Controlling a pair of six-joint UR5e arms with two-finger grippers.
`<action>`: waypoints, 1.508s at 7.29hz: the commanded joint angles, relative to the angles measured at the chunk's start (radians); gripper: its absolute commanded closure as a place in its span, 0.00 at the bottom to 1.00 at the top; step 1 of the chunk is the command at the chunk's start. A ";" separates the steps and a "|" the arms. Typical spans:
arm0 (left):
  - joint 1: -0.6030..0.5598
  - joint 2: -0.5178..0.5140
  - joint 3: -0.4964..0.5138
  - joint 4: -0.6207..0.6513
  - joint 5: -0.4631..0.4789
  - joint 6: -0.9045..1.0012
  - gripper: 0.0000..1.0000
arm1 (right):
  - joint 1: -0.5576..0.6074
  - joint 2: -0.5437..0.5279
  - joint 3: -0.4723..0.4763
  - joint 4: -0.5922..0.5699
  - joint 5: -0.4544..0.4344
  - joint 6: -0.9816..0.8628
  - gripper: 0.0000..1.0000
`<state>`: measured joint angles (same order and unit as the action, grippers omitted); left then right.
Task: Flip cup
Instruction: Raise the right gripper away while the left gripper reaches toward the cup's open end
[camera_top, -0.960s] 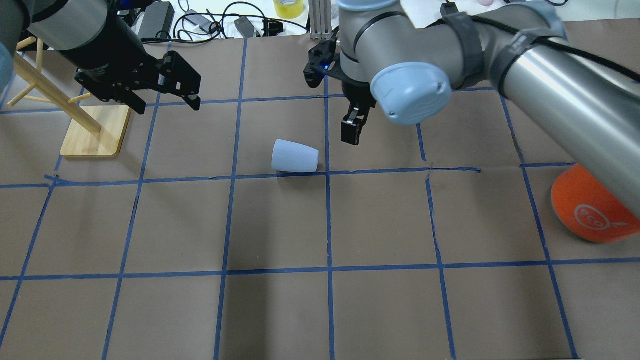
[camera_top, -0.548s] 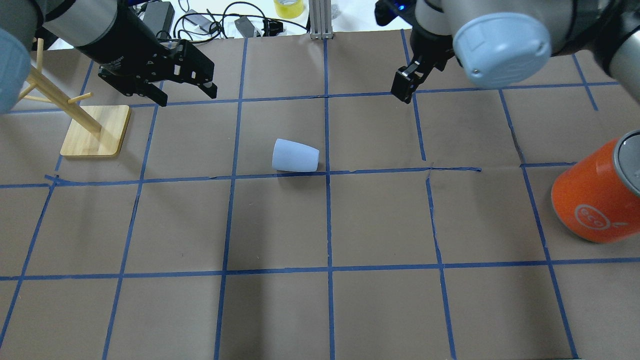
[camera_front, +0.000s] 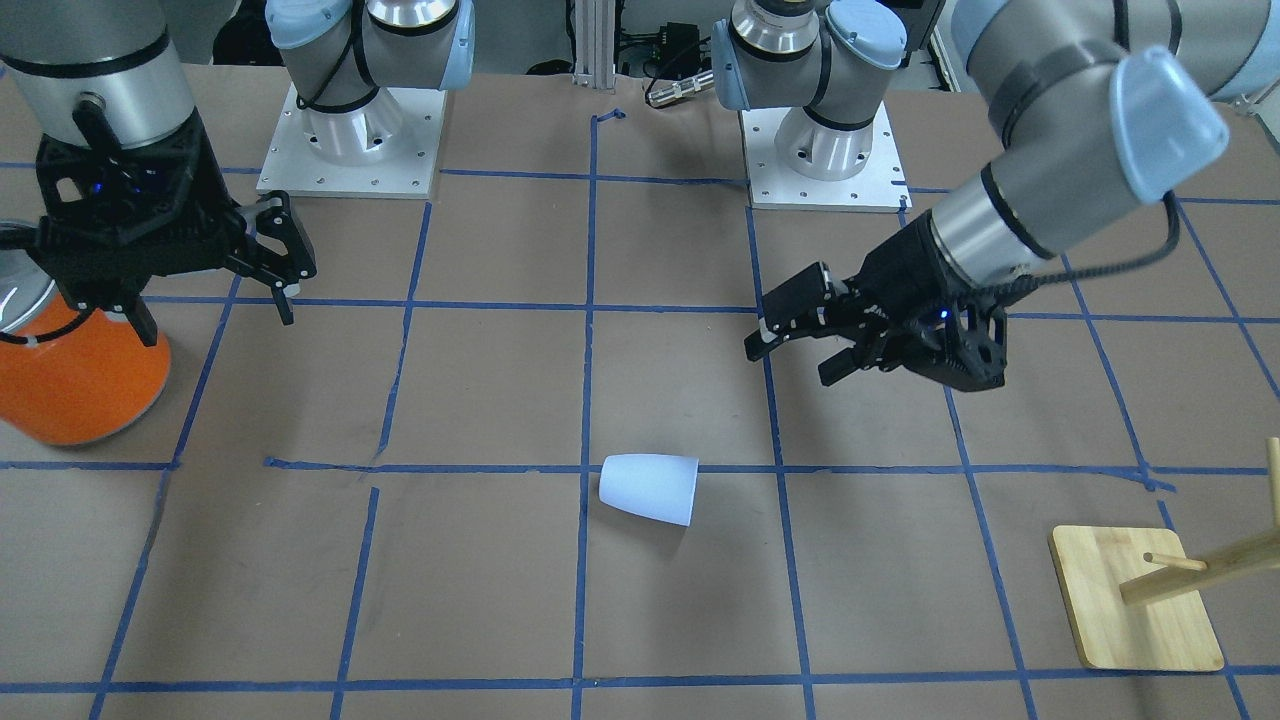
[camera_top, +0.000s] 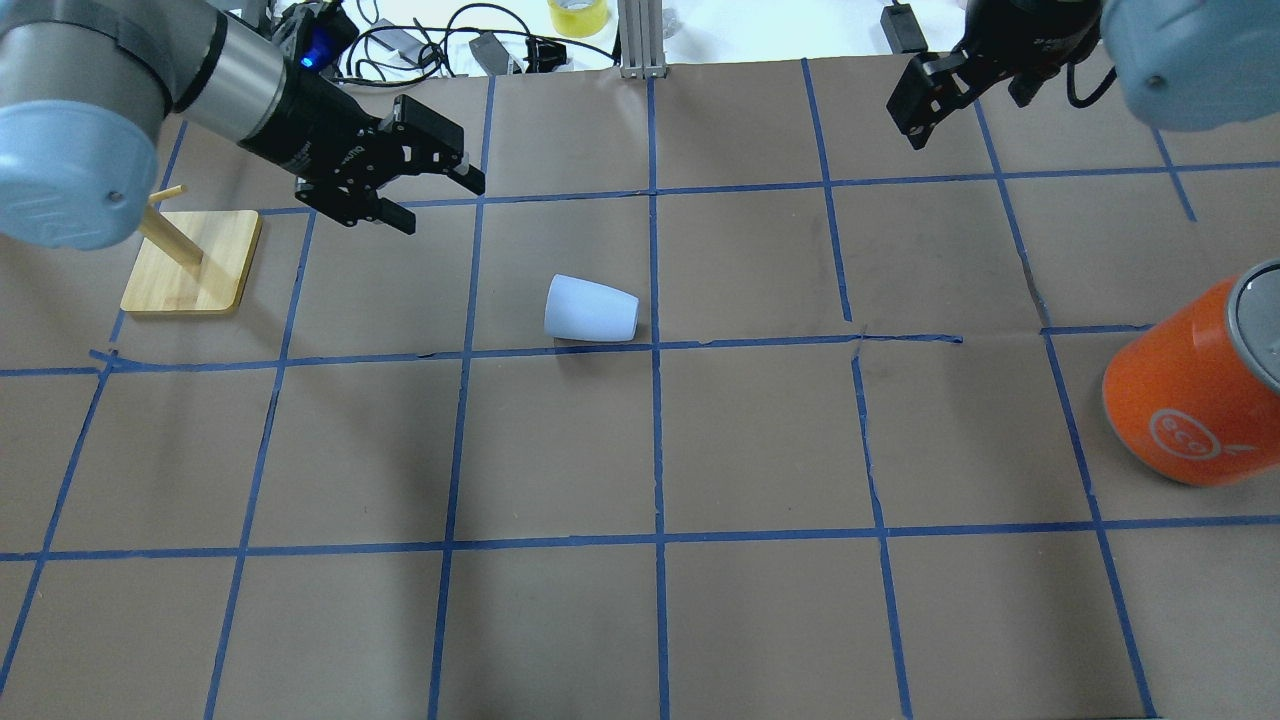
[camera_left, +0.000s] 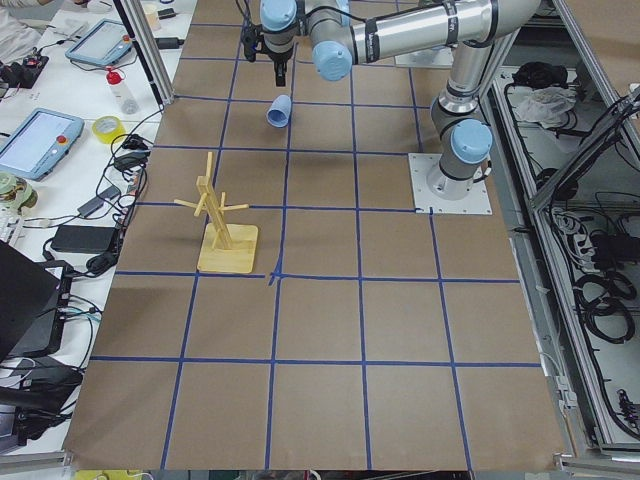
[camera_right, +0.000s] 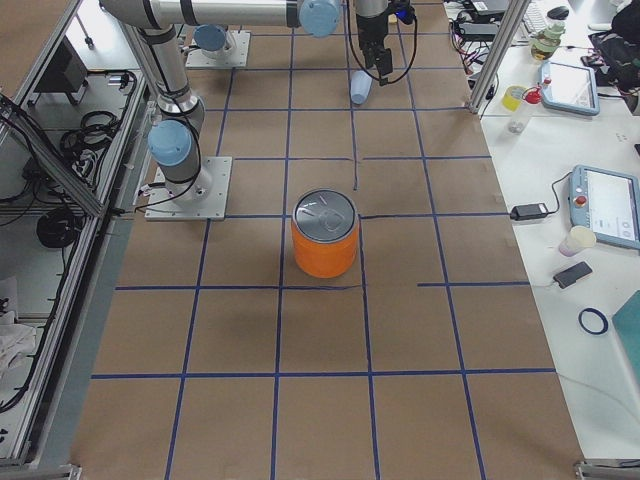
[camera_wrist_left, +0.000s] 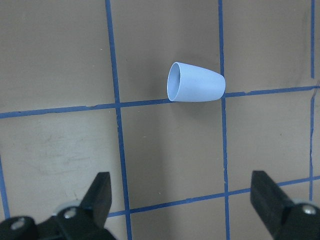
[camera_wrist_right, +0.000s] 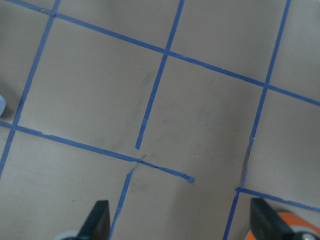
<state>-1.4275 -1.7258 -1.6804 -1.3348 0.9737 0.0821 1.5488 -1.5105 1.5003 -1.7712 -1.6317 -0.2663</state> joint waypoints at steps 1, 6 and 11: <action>0.007 -0.134 -0.054 0.127 -0.205 0.049 0.00 | -0.006 -0.020 0.001 0.022 0.001 0.173 0.00; 0.021 -0.340 -0.090 0.183 -0.395 0.240 0.00 | 0.013 -0.050 0.015 0.130 0.085 0.332 0.00; 0.013 -0.420 -0.108 0.270 -0.383 0.256 0.00 | 0.013 -0.048 0.015 0.122 0.076 0.335 0.00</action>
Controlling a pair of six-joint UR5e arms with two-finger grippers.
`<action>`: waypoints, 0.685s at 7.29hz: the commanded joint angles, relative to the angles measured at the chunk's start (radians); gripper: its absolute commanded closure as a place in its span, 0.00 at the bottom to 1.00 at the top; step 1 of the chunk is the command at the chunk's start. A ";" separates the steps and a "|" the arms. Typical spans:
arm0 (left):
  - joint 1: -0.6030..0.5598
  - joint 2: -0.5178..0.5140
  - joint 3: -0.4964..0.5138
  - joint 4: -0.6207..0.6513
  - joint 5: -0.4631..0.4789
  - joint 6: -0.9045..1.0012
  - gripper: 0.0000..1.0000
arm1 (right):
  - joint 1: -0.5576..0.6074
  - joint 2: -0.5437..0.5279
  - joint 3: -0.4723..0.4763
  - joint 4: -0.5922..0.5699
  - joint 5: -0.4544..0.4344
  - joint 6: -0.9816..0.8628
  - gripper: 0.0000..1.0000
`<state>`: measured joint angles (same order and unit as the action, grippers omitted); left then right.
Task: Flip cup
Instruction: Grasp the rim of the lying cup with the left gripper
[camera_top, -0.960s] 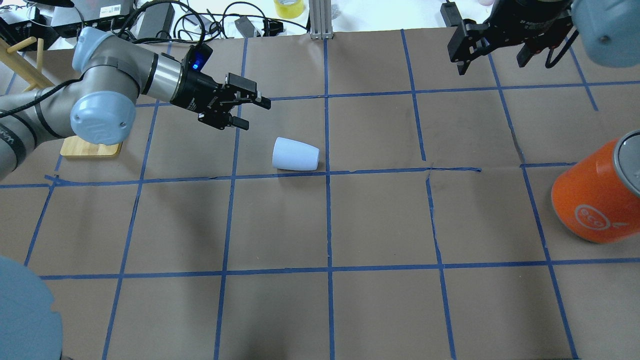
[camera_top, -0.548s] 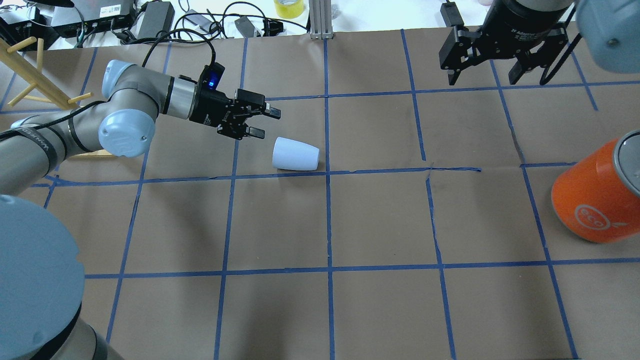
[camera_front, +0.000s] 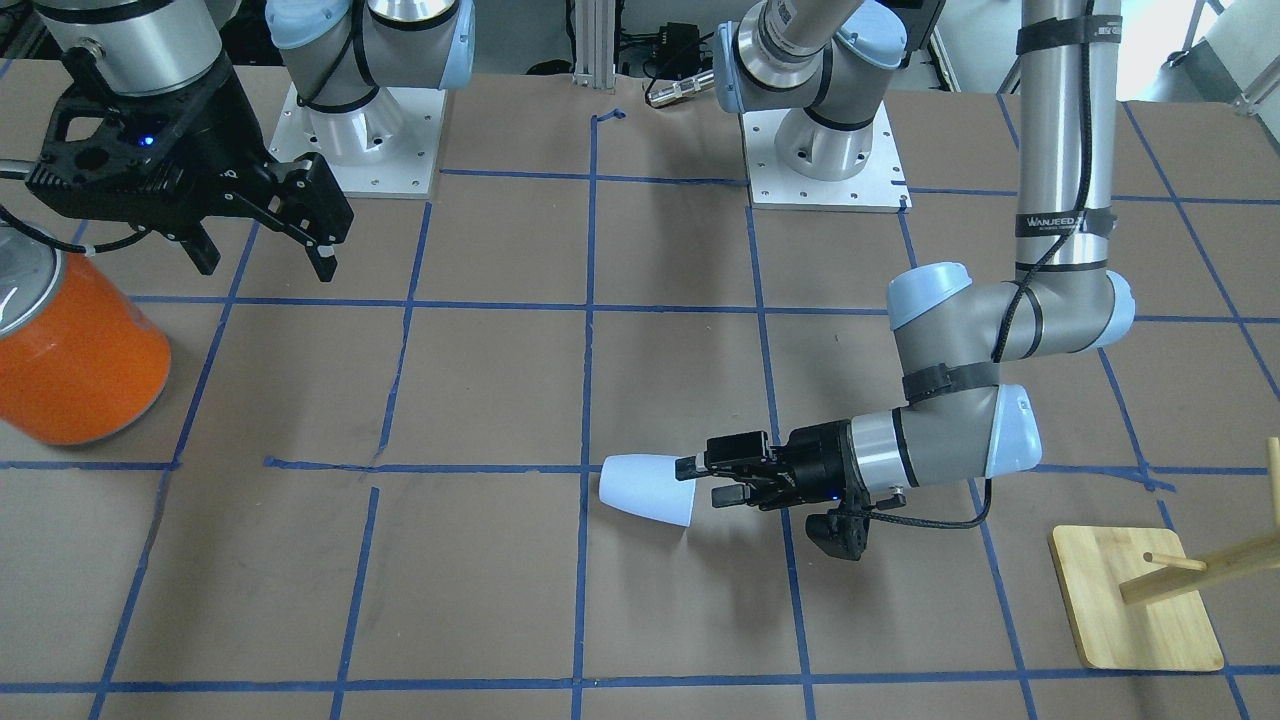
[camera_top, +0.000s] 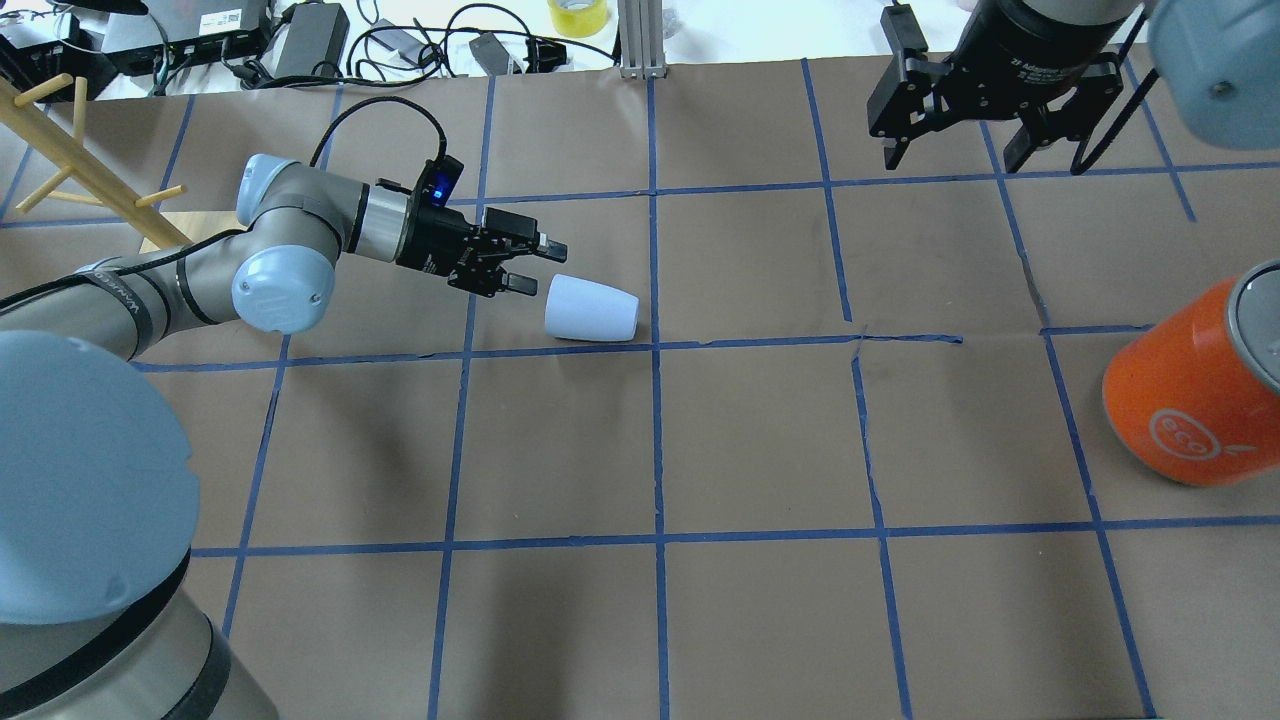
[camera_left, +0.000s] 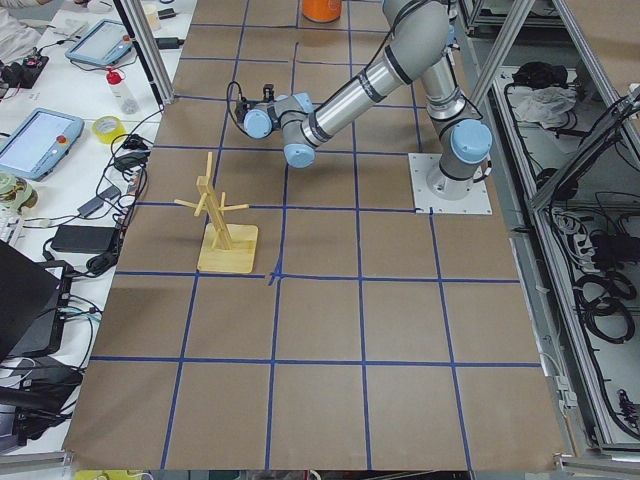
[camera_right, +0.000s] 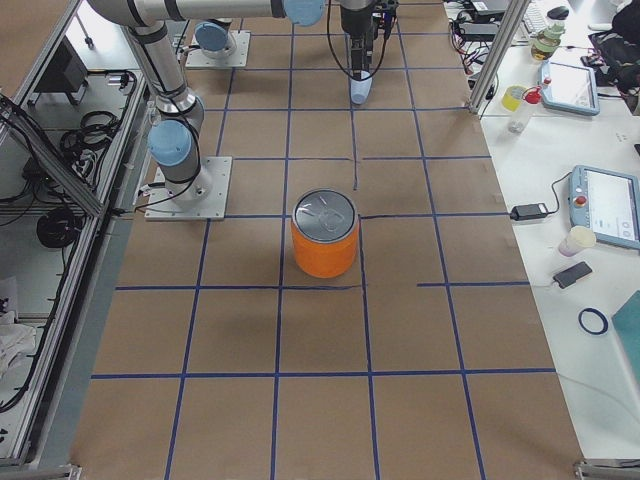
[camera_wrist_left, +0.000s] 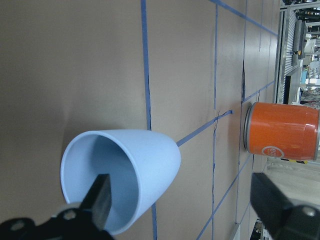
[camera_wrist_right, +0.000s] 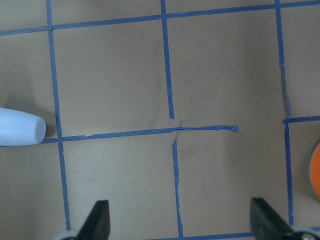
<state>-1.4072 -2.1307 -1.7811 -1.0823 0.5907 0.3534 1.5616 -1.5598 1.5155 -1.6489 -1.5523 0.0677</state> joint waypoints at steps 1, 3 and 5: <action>-0.024 -0.009 -0.011 0.019 -0.015 -0.058 0.19 | -0.001 0.001 0.000 -0.002 -0.002 0.000 0.00; -0.065 -0.002 -0.012 0.019 -0.017 -0.131 0.18 | 0.000 0.001 0.000 0.000 -0.003 0.000 0.00; -0.064 -0.011 -0.011 0.018 -0.018 -0.161 0.00 | 0.000 0.001 0.000 0.000 0.001 0.001 0.00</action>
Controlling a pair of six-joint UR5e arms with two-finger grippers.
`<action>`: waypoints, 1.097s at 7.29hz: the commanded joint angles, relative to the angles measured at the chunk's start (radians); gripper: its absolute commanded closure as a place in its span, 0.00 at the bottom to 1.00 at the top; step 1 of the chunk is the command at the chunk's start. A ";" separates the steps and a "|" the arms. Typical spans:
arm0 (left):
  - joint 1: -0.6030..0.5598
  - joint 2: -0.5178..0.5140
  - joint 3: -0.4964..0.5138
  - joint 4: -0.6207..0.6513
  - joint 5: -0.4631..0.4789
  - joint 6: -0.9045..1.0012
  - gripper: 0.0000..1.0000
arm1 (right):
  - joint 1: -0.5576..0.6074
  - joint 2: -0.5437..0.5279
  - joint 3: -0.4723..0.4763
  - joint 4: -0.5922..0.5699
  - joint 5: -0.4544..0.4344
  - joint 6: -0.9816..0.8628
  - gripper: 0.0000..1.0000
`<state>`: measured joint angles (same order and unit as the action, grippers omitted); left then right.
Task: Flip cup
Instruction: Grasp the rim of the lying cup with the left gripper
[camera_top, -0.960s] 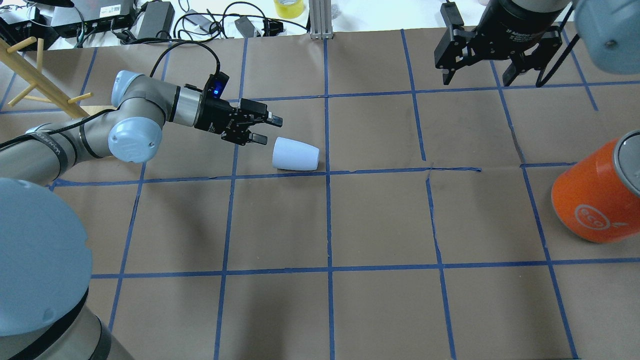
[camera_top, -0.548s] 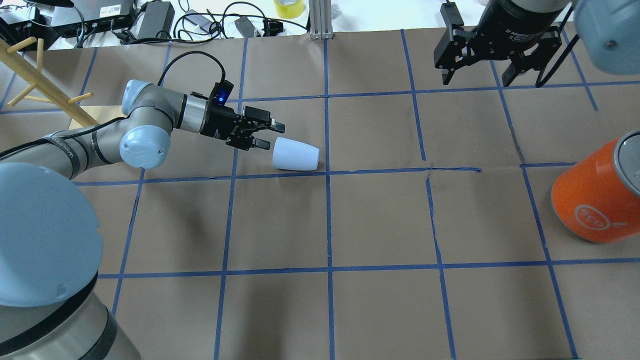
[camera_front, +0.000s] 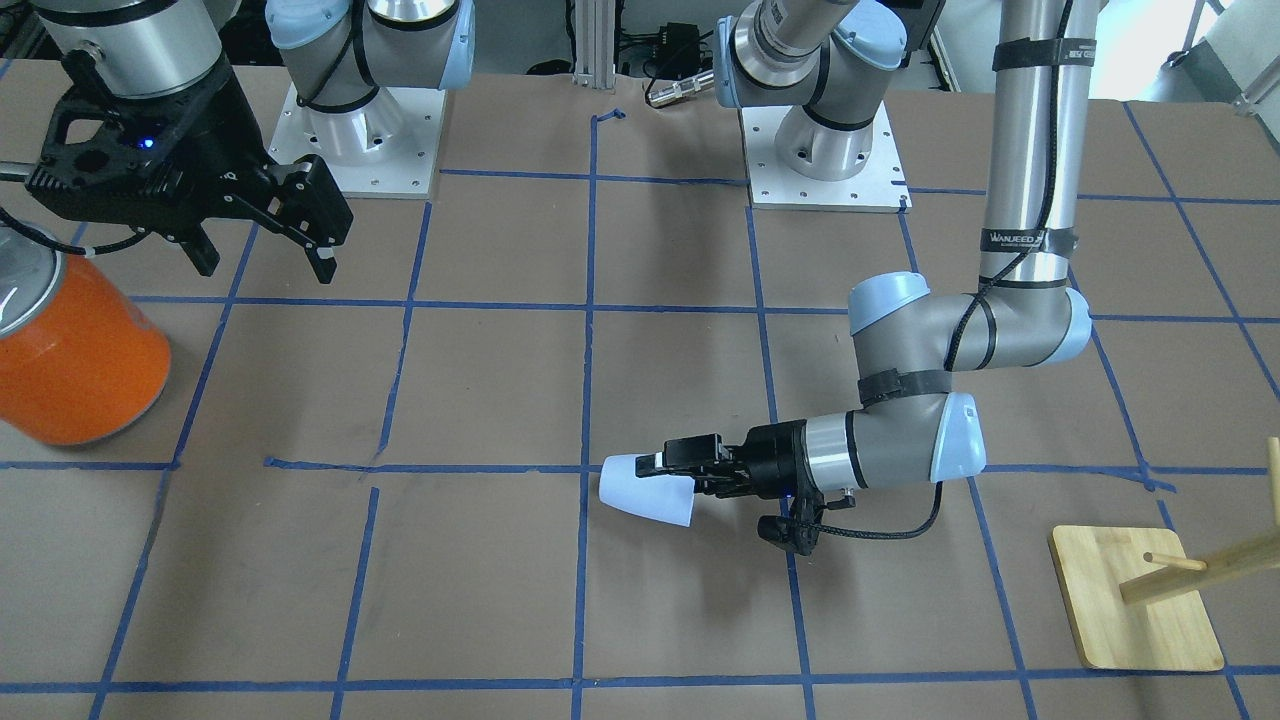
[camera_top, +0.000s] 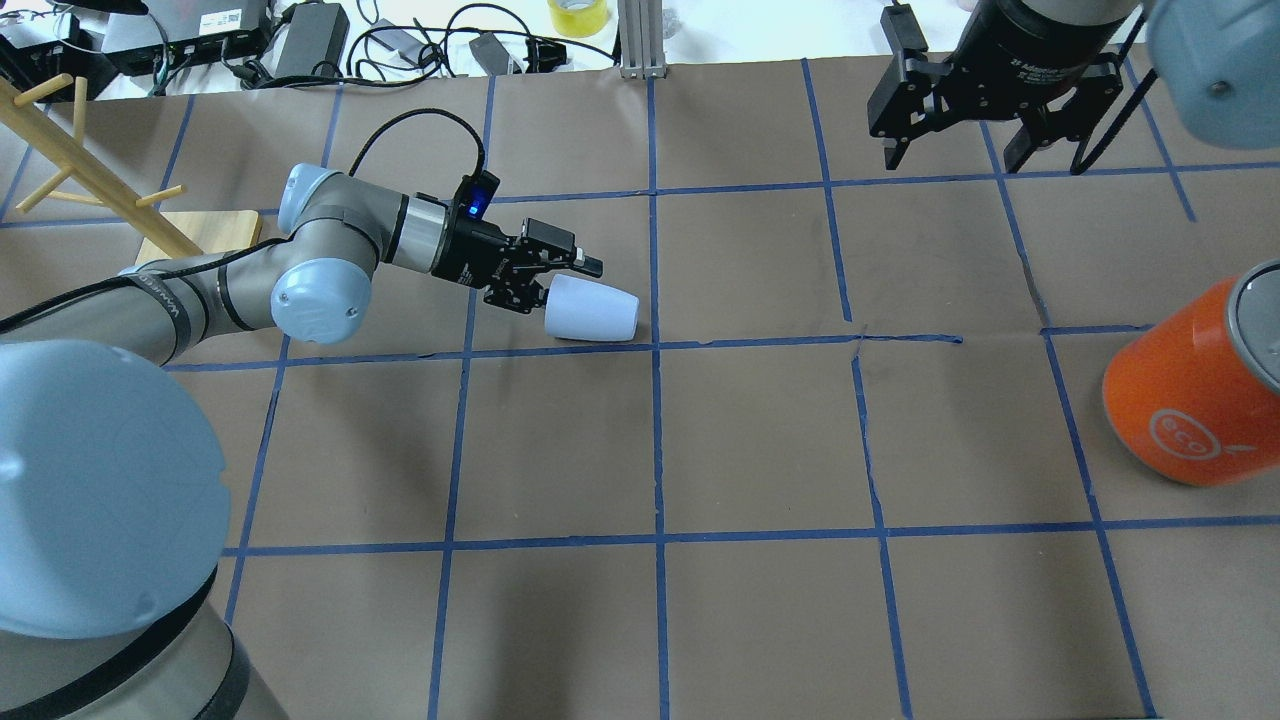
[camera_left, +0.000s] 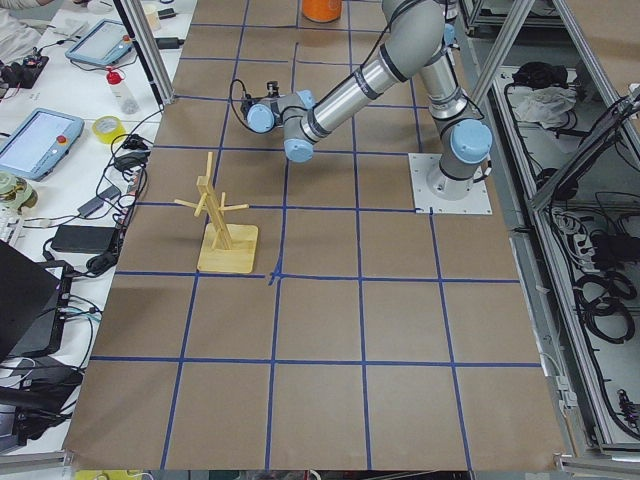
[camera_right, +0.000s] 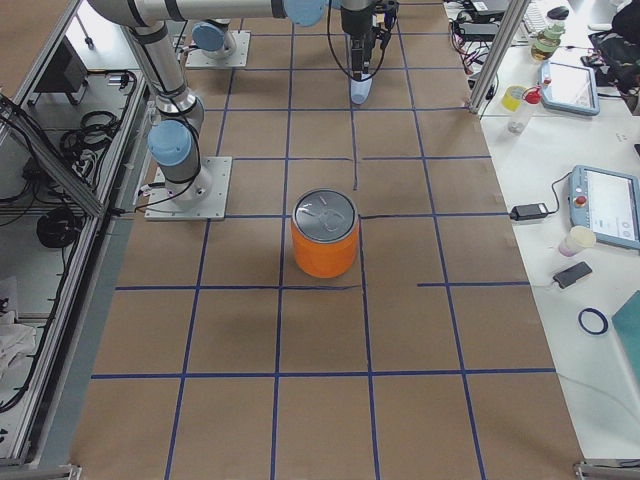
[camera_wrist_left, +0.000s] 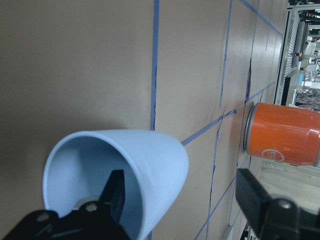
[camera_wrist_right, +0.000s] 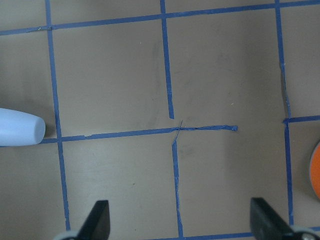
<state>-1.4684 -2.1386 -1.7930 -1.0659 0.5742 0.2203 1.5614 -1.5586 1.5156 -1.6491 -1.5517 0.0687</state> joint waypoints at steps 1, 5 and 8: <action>-0.003 0.005 0.006 0.004 -0.007 -0.048 0.34 | 0.000 0.000 0.000 0.000 0.001 0.000 0.00; -0.003 0.020 0.017 0.030 0.000 -0.214 1.00 | 0.000 0.002 0.000 -0.001 0.002 0.000 0.00; -0.003 0.037 0.020 0.069 0.015 -0.298 1.00 | 0.000 0.002 0.002 -0.003 -0.002 0.000 0.00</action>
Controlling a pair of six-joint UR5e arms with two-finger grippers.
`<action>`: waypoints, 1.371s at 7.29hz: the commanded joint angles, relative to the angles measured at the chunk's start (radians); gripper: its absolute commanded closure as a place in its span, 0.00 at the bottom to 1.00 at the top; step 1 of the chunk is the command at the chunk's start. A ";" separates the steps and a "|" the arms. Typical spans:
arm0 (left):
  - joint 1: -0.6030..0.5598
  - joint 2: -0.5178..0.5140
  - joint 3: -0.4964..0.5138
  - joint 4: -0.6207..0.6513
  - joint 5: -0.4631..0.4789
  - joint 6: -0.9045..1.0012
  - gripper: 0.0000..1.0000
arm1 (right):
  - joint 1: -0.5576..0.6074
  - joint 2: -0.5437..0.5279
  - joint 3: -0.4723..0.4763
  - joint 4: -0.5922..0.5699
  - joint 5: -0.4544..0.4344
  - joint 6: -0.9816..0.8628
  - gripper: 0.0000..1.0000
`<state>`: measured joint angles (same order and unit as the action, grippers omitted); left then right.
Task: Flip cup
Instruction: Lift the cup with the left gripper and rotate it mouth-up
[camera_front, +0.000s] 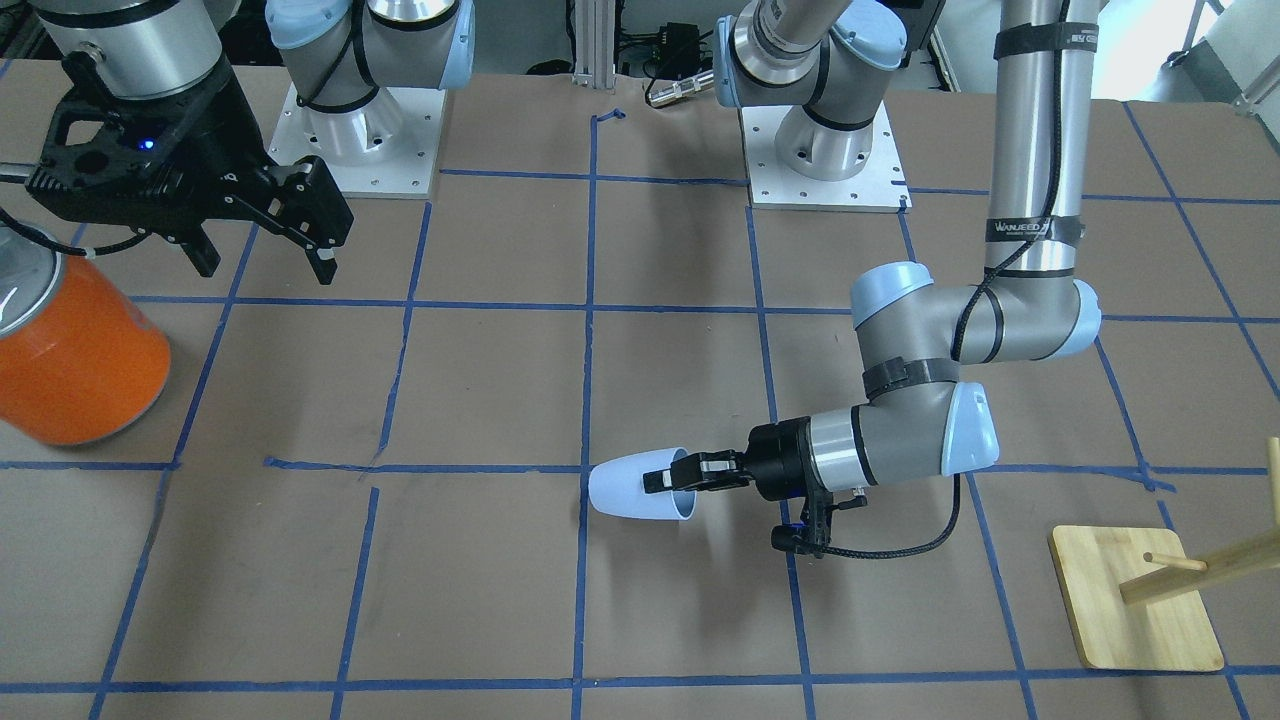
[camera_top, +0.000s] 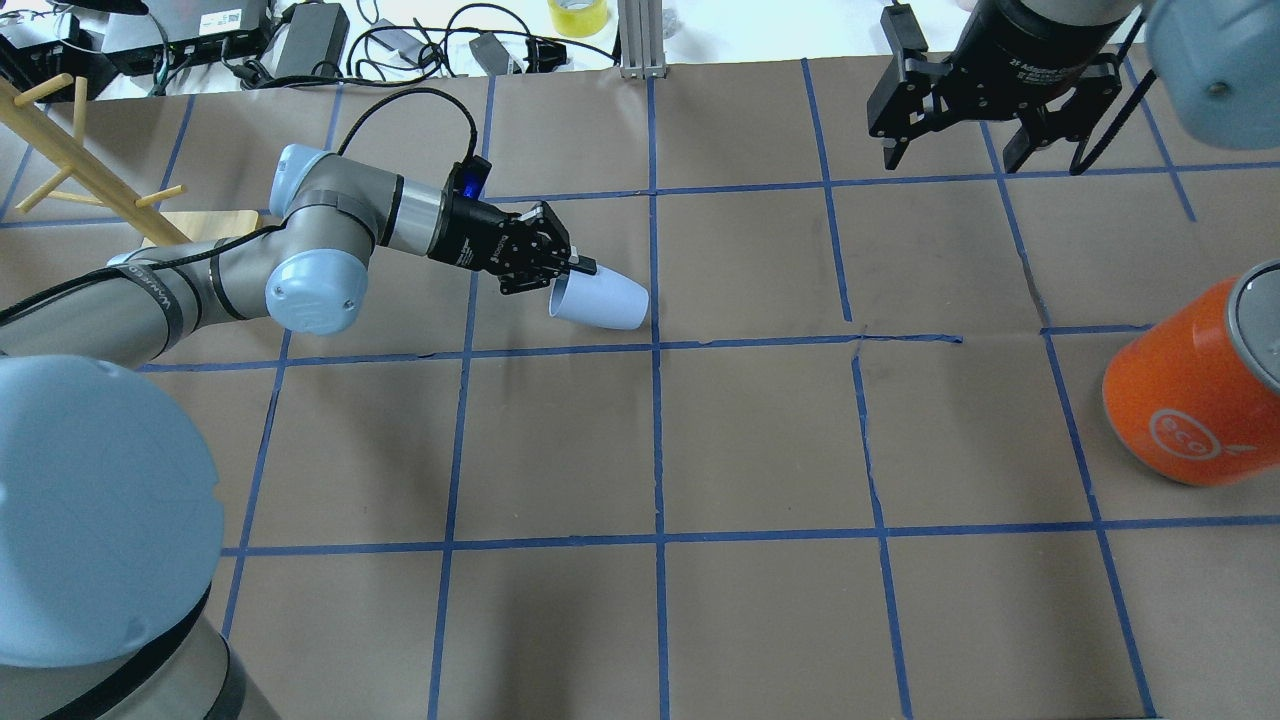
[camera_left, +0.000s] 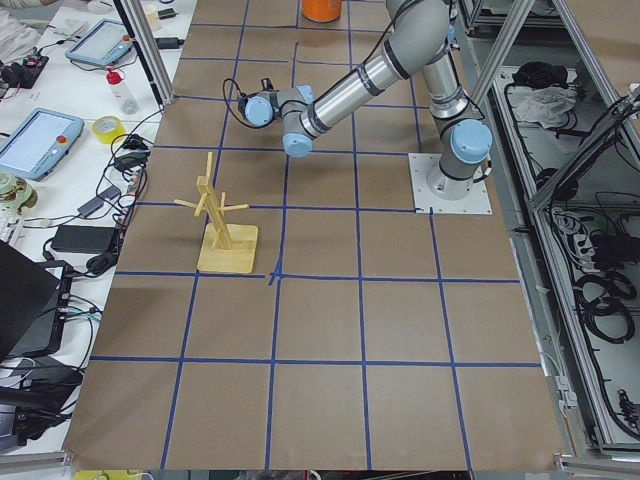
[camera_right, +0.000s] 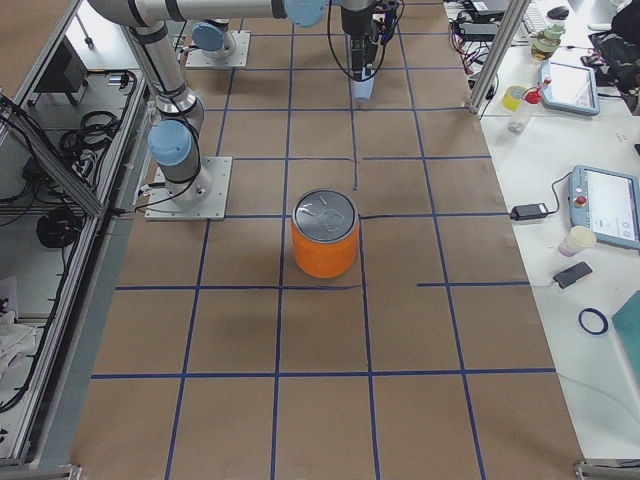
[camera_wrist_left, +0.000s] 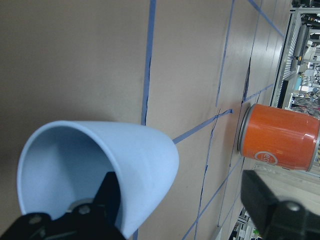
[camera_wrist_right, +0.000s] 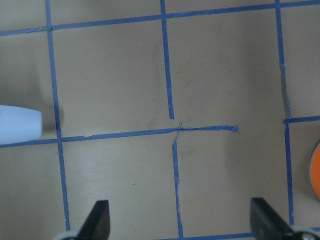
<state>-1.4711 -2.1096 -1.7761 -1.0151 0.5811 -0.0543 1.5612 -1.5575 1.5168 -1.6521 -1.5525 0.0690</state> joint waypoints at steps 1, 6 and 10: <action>-0.012 0.044 0.053 0.044 0.134 -0.135 1.00 | 0.000 0.000 0.000 0.000 -0.001 0.000 0.00; 0.000 0.155 0.231 -0.078 0.735 -0.028 1.00 | 0.000 0.000 0.000 -0.005 0.005 0.000 0.00; 0.130 0.096 0.311 -0.174 0.899 0.391 1.00 | 0.000 0.000 0.000 -0.001 0.006 0.000 0.00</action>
<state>-1.3678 -1.9848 -1.4733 -1.1928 1.4651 0.2518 1.5615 -1.5570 1.5171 -1.6541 -1.5496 0.0692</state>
